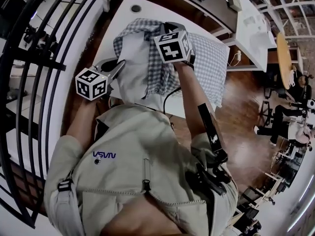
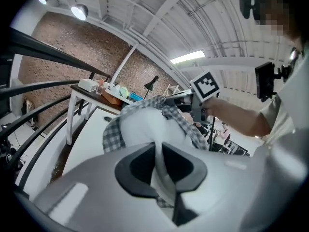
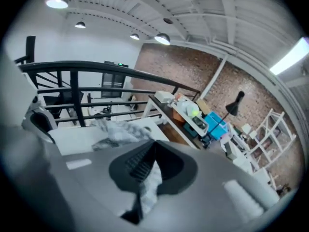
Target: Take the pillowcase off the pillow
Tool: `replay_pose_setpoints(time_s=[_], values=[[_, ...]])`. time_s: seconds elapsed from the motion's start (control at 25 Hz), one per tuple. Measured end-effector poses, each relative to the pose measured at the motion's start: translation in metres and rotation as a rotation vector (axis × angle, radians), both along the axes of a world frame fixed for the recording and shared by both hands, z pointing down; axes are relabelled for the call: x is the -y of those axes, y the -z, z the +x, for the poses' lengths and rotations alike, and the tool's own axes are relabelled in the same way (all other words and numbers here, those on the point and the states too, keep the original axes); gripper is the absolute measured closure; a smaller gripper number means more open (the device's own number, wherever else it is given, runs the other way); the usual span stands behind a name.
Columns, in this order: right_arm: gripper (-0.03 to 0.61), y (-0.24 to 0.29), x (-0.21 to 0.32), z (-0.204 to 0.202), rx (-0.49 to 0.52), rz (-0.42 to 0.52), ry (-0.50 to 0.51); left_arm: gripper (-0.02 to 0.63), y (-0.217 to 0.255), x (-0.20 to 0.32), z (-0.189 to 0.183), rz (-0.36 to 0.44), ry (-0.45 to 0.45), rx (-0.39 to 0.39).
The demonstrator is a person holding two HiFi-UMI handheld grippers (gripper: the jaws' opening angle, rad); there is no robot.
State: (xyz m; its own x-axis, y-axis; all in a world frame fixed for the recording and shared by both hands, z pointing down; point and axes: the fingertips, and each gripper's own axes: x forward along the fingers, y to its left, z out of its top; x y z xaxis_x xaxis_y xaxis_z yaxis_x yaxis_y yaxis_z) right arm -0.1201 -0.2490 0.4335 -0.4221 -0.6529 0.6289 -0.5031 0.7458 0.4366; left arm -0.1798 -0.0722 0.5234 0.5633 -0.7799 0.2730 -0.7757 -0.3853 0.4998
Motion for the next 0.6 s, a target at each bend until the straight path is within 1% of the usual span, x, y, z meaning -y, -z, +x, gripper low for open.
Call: replay_pose_setpoints(time_s=[0.12, 0.2, 0.28, 0.36, 0.44, 0.52, 0.6], values=[[0.572, -0.009, 0.03, 0.044, -0.015, 0.002, -0.106, 0.575, -0.001, -0.014, -0.004, 0.026, 0.015, -0.018], [0.572, -0.032, 0.038, 0.071, -0.034, -0.037, -0.157, 0.575, -0.008, -0.02, -0.007, 0.023, 0.035, -0.029], [0.572, -0.06, 0.036, 0.087, -0.058, -0.081, -0.176, 0.575, -0.019, -0.021, -0.008, 0.005, 0.056, -0.026], [0.572, -0.084, 0.029, 0.091, -0.093, -0.104, -0.163, 0.575, -0.03, -0.02, -0.006, -0.016, 0.067, -0.005], [0.572, -0.096, 0.023, 0.086, -0.13, -0.098, -0.13, 0.564, -0.034, -0.019, -0.002, -0.02, 0.057, 0.015], [0.572, -0.096, 0.021, 0.08, -0.132, -0.089, -0.094, 0.526, -0.026, -0.018, 0.006, 0.002, 0.018, 0.018], [0.571, -0.088, 0.021, 0.079, -0.087, -0.098, -0.065, 0.454, -0.016, -0.016, 0.013, 0.014, -0.006, 0.042]])
